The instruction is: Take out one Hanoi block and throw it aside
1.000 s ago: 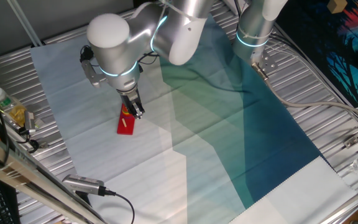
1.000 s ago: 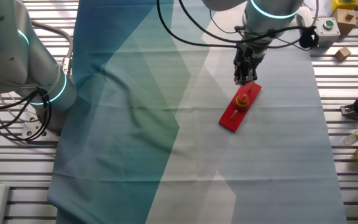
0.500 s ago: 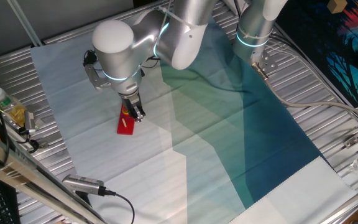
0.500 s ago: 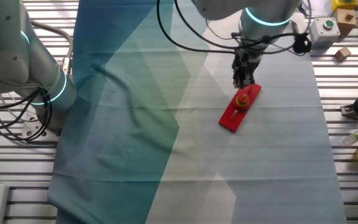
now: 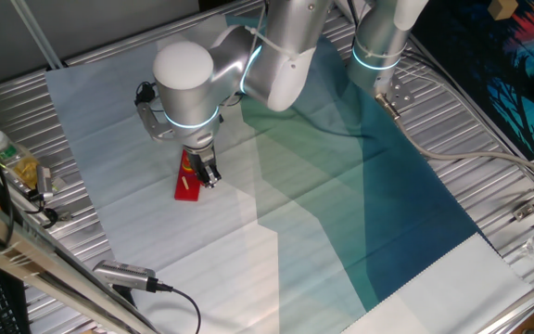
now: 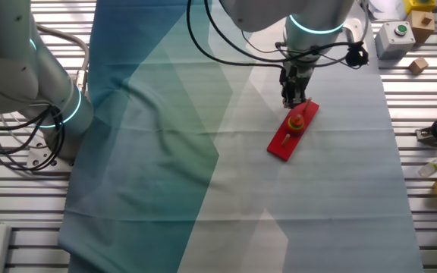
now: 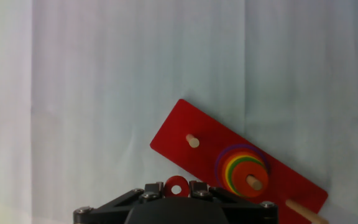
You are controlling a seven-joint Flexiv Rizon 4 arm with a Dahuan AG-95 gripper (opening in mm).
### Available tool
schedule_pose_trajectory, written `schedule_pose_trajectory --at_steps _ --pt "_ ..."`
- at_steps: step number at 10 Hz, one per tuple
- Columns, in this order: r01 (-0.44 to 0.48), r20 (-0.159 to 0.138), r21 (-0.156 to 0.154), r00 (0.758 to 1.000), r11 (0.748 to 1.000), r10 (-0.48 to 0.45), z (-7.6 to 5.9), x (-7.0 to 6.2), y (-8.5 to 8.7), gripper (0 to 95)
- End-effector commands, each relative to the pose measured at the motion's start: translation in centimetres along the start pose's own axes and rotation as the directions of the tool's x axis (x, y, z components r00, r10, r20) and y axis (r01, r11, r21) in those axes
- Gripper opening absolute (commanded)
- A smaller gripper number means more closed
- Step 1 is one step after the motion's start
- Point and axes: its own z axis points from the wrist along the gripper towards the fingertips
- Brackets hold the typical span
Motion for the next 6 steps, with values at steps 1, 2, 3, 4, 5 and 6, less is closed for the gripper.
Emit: schedule_pose_trajectory --at_steps 1,2,3,4,5,6 --pt "-0.002 -0.002 0.001 1.0 1.0 0.002 -0.09 0.05 0.03 0.0" --pt "-0.004 -0.003 0.001 1.0 1.0 0.004 -0.08 0.05 0.03 0.0" --pt "-0.005 -0.003 0.001 1.0 1.0 0.005 -0.08 0.05 0.03 0.0" --pt "-0.005 -0.002 0.001 1.0 1.0 0.005 -0.07 0.05 0.03 0.0" --pt "-0.006 -0.002 0.002 1.0 1.0 0.006 0.01 0.05 0.04 0.0" --pt "-0.007 0.0 0.001 1.0 1.0 0.007 0.28 0.08 0.06 0.0"
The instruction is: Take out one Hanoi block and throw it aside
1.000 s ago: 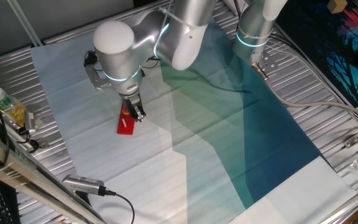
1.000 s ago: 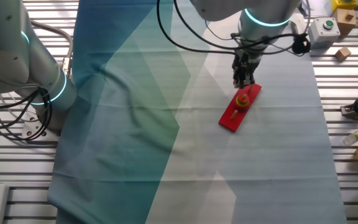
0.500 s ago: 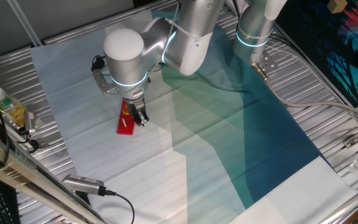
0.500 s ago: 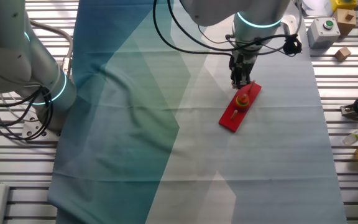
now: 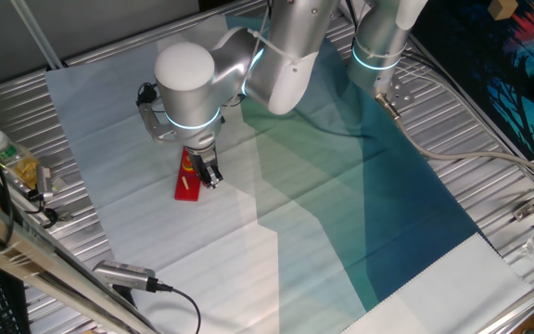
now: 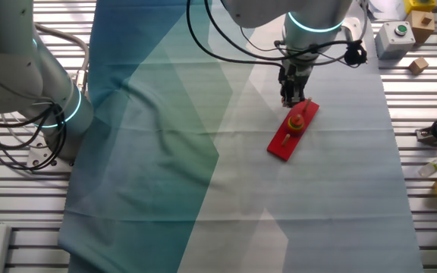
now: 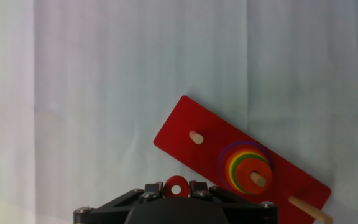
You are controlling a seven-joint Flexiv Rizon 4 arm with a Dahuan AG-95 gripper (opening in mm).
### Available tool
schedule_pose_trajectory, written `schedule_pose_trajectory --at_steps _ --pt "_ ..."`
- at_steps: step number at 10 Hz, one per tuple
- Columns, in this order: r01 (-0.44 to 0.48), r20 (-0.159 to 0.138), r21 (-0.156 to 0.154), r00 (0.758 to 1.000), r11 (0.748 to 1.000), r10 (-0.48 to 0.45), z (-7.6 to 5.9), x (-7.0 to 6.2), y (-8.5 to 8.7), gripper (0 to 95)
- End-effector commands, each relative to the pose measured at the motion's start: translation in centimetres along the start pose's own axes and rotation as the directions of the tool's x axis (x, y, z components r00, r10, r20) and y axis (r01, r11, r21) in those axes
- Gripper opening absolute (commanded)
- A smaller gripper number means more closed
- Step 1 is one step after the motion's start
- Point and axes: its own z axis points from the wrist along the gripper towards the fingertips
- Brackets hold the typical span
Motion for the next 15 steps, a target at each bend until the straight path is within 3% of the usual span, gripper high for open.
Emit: schedule_pose_trajectory --at_steps 1,11,12,15 --pt "0.0 0.005 -0.001 1.0 1.0 0.0 0.47 0.01 0.08 0.0" --pt "0.017 0.014 0.0 1.0 1.0 -0.017 1.08 0.09 0.12 0.0" --pt "0.02 0.014 0.0 1.0 1.0 -0.02 1.08 0.1 0.12 19.0" --pt "0.025 0.014 0.002 1.0 1.0 -0.025 1.09 0.11 0.11 19.0"
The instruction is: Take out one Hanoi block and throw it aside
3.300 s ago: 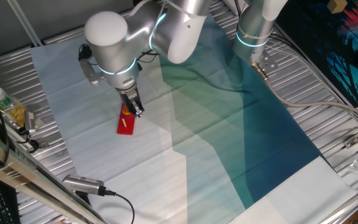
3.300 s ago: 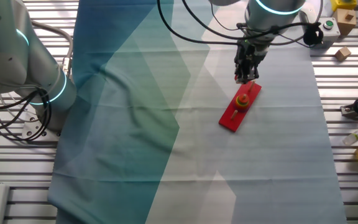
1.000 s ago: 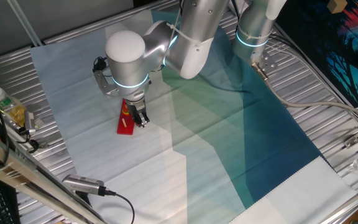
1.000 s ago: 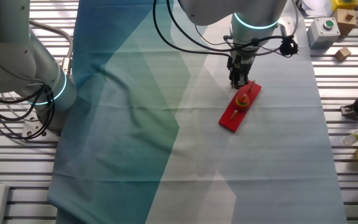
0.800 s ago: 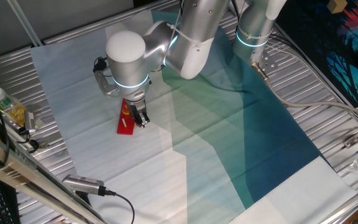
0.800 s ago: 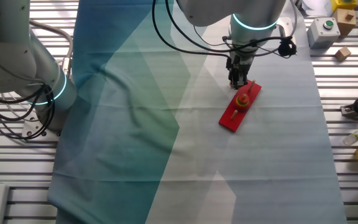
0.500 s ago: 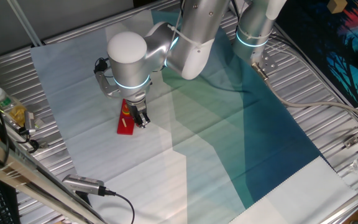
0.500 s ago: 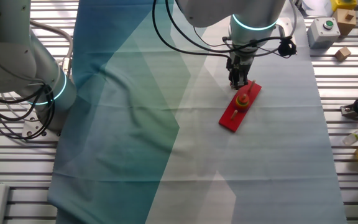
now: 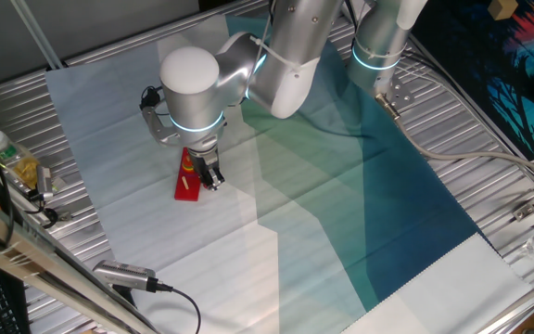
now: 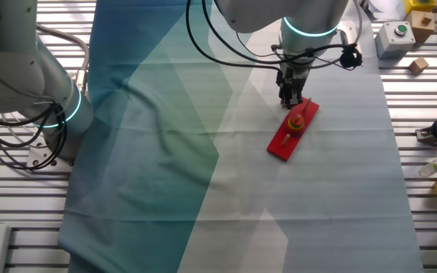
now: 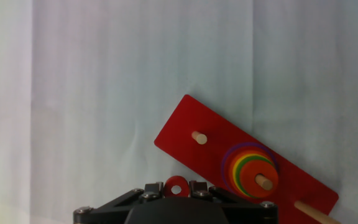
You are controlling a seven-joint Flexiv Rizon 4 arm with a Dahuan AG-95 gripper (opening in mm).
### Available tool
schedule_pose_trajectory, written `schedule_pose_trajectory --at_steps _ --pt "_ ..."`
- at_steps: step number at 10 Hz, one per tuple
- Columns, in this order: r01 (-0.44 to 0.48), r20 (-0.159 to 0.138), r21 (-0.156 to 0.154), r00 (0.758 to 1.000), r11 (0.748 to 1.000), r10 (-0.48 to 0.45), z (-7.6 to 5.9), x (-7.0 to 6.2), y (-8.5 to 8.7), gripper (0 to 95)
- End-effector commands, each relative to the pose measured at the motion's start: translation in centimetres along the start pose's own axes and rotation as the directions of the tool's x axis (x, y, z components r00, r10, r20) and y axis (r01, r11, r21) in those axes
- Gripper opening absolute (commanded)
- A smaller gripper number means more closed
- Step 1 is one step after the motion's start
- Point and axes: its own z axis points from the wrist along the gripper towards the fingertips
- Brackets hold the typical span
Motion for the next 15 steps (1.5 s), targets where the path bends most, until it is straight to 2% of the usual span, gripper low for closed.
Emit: schedule_pose_trajectory --at_steps 1,3,4,11,13,14,15 --pt "0.003 0.0 0.002 1.0 1.0 -0.003 0.0 0.0 0.0 19.0" --pt "0.006 0.0 0.002 1.0 1.0 -0.006 0.0 0.0 0.0 19.0" --pt "0.007 0.0 0.002 1.0 1.0 -0.007 0.0 0.0 0.0 38.0" --pt "0.018 0.0 0.001 1.0 1.0 -0.018 0.0 0.0 0.0 38.0" --pt "0.016 -0.014 -0.003 1.0 1.0 -0.016 -0.9 -0.1 -0.1 38.0" --pt "0.013 -0.022 0.002 1.0 1.0 -0.013 -1.6 -0.2 -0.2 19.0" --pt "0.006 -0.034 0.009 0.999 1.0 -0.006 -3.0 -0.2 -0.2 19.0"
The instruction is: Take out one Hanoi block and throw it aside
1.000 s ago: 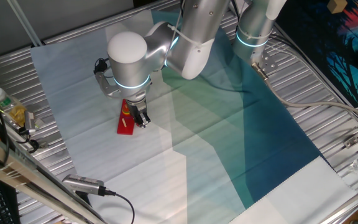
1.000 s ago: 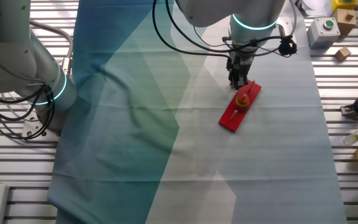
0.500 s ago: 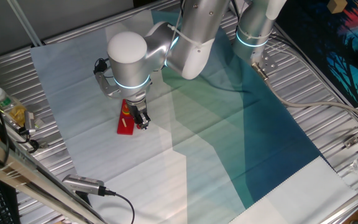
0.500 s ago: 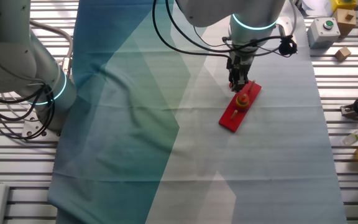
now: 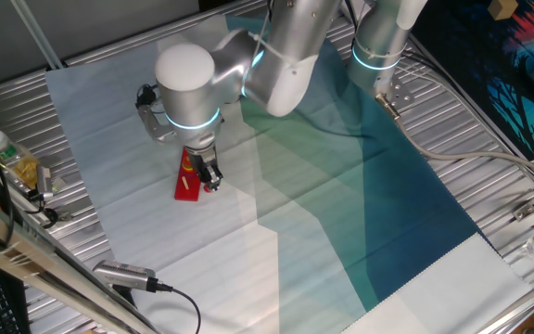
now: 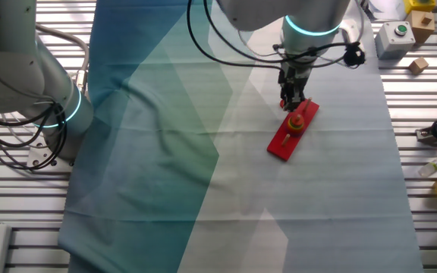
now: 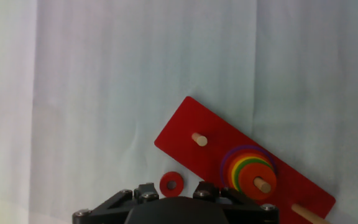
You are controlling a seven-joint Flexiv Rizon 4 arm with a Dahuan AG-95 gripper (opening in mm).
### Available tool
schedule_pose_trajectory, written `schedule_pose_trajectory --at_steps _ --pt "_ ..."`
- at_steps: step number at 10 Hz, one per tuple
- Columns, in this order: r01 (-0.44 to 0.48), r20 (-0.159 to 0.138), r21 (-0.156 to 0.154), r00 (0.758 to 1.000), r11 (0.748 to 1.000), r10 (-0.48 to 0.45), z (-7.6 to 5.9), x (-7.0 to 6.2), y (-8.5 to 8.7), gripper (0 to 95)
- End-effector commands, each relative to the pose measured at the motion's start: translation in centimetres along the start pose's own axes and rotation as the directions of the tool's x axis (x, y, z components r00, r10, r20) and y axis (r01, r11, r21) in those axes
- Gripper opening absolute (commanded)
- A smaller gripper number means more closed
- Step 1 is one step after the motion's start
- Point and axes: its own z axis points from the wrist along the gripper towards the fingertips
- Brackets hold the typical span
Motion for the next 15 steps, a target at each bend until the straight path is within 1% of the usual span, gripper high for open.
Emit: schedule_pose_trajectory --at_steps 1,2,4,5,6,7,8,9,10,12,13,14,15 --pt "-0.009 -0.014 0.012 1.0 1.0 0.01 -1.9 0.0 -0.1 0.0" --pt "-0.01 -0.016 0.01 1.0 1.0 0.01 -2.5 0.1 -0.1 0.0" --pt "-0.005 -0.026 0.009 1.0 1.0 0.005 -5.0 0.5 -0.2 0.0" --pt "0.004 -0.027 0.009 1.0 1.0 -0.004 -5.8 0.6 -0.3 0.0" --pt "0.011 -0.028 0.011 1.0 1.0 -0.011 -6.9 0.8 -0.5 0.0" --pt "0.013 -0.029 0.013 0.999 1.0 -0.012 -7.2 0.8 -0.6 0.0" --pt "0.02 -0.035 0.019 0.999 1.0 -0.02 -8.0 1.0 -0.8 0.0" --pt "0.041 -0.028 0.014 0.999 0.999 -0.041 -8.9 1.3 -0.9 0.0" --pt "0.047 -0.029 0.016 0.998 0.999 -0.046 -9.4 1.5 -1.0 0.0" --pt "0.05 -0.038 0.033 0.998 0.998 -0.049 -10.6 1.9 -1.1 0.0" --pt "0.064 -0.041 0.047 0.997 0.997 -0.062 -11.2 2.2 -1.2 0.0" --pt "0.072 -0.035 0.046 0.997 0.996 -0.07 -11.8 2.5 -1.3 0.0" --pt "0.085 -0.037 0.049 0.996 0.995 -0.083 -12.3 2.8 -1.3 0.0"
